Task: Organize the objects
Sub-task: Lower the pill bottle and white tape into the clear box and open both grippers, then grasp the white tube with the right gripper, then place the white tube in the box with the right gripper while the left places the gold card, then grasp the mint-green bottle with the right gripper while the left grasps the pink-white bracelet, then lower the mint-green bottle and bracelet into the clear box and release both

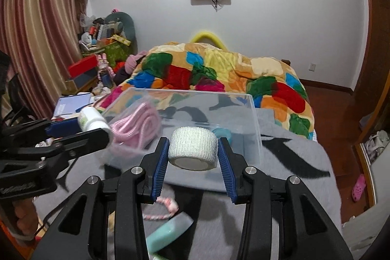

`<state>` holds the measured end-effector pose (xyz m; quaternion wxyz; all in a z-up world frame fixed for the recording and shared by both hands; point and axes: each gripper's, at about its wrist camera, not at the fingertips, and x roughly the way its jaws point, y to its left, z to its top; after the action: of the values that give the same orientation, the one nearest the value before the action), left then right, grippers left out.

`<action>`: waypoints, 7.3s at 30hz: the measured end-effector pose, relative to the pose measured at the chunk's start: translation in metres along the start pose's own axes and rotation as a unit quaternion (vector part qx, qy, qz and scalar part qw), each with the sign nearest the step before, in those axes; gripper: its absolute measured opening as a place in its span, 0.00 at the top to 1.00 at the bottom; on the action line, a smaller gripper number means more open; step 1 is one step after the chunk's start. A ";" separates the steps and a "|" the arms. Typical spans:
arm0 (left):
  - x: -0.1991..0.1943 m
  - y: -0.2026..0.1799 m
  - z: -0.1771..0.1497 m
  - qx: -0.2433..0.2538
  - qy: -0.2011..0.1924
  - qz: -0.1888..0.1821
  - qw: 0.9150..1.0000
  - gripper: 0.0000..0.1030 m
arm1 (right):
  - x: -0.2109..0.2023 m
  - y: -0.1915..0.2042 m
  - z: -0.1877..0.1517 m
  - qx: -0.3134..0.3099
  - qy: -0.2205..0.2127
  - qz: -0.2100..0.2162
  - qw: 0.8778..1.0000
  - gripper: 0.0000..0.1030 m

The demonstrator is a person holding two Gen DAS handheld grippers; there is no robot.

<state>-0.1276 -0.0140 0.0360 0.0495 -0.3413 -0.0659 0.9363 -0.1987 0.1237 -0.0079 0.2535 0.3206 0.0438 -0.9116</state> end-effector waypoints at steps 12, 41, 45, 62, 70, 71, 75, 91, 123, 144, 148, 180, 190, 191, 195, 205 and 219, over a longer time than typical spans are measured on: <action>0.045 0.006 0.009 -0.007 0.037 0.026 0.999 0.50 | 0.048 -0.018 0.003 0.021 0.053 -0.009 0.998 0.64; -0.003 0.006 -0.058 0.023 0.067 0.006 0.997 0.26 | -0.015 -0.011 -0.054 -0.010 0.066 0.043 0.997 0.47; 0.004 0.004 -0.081 0.025 0.094 0.003 0.995 0.26 | -0.017 -0.001 -0.081 -0.025 0.091 0.052 0.994 0.47; 0.023 -0.012 -0.109 0.042 0.110 0.017 0.993 0.45 | -0.028 0.025 -0.129 -0.073 0.124 0.078 0.986 0.83; 0.017 -0.017 -0.114 0.050 0.094 0.010 0.994 0.78 | -0.046 0.032 -0.134 -0.074 0.103 0.084 0.988 0.86; 0.016 -0.016 -0.114 0.049 0.095 0.008 0.994 0.78 | -0.048 0.032 -0.133 -0.072 0.097 0.083 0.989 0.86; 0.009 -0.013 -0.106 0.035 0.087 -0.001 0.996 0.78 | -0.053 0.028 -0.123 -0.053 0.081 0.085 0.992 0.86; -0.007 -0.011 -0.029 0.035 0.011 0.005 0.999 0.78 | -0.027 -0.003 -0.031 -0.009 0.013 0.030 0.999 0.86; 0.023 -0.011 0.001 0.043 0.026 0.011 0.999 0.73 | 0.018 -0.004 0.000 -0.013 0.037 0.019 0.999 0.84; 0.049 -0.015 -0.068 0.065 0.124 -0.007 0.990 0.67 | 0.033 0.000 -0.080 -0.024 0.128 0.009 0.991 0.65; 0.062 -0.026 -0.060 0.066 0.138 -0.036 0.988 0.67 | 0.034 -0.003 -0.083 -0.032 0.139 0.009 0.990 0.79; -0.003 -0.034 -0.037 0.072 0.018 -0.008 0.997 0.80 | -0.026 -0.017 -0.046 0.015 0.029 0.052 0.998 0.79; -0.004 -0.027 0.009 0.062 -0.019 0.009 0.998 0.80 | 0.000 -0.014 0.001 0.020 0.009 0.043 0.999 0.79; -0.002 -0.028 0.013 0.064 -0.020 0.013 0.998 0.80 | 0.004 -0.015 0.003 0.021 0.010 0.039 0.999 0.79; 0.021 -0.029 0.024 0.069 -0.012 0.029 0.997 0.80 | 0.025 -0.016 0.015 0.015 0.022 0.021 0.999 0.79; 0.069 -0.015 0.019 0.043 0.048 0.007 0.998 0.80 | 0.057 -0.015 0.009 -0.012 0.048 0.008 0.999 0.78; 0.006 -0.008 -0.004 0.032 0.015 -0.014 0.999 0.79 | -0.004 -0.009 -0.003 -0.006 0.012 0.028 1.000 0.69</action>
<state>-0.1292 -0.0047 0.0303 0.0741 -0.3525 -0.0401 0.9320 -0.1983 0.1341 -0.0086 0.2806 0.3307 0.0434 -0.9000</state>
